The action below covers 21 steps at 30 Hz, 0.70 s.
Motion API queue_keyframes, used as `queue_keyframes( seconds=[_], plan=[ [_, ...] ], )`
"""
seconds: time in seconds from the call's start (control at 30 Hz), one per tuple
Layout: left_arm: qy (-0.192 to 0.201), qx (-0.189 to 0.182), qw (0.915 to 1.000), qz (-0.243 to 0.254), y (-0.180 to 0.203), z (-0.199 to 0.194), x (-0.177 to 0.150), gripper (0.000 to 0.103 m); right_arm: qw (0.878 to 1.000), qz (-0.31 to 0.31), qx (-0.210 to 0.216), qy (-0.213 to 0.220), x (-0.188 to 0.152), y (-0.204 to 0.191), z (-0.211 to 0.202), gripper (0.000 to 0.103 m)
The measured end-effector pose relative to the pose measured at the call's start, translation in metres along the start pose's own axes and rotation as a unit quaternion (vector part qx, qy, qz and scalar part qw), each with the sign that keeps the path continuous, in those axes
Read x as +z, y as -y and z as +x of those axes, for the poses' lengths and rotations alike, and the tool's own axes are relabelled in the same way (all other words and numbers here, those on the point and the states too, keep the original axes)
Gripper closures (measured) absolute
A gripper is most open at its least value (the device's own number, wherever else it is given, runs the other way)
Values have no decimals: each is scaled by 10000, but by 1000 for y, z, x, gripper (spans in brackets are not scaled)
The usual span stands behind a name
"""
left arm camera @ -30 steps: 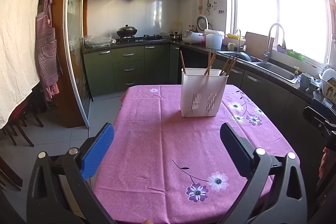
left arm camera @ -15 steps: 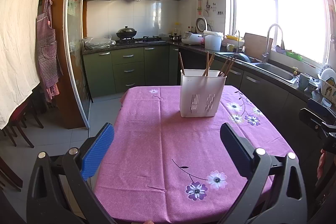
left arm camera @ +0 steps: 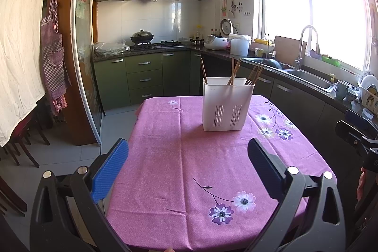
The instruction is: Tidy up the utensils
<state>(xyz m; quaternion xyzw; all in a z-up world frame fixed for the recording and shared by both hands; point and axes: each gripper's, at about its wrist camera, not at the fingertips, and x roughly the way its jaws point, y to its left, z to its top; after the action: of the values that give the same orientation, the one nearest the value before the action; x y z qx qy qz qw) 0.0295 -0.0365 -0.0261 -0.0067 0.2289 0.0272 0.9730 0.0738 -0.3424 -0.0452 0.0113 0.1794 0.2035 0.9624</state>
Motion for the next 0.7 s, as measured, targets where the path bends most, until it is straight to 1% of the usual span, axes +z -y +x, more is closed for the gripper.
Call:
queue_keyframes(
  seconds=[0.7],
  plan=[
    [-12, 39, 10000, -11, -5, -3, -2, 7, 10000, -13, 42, -23, -1, -1, 3, 5]
  ],
)
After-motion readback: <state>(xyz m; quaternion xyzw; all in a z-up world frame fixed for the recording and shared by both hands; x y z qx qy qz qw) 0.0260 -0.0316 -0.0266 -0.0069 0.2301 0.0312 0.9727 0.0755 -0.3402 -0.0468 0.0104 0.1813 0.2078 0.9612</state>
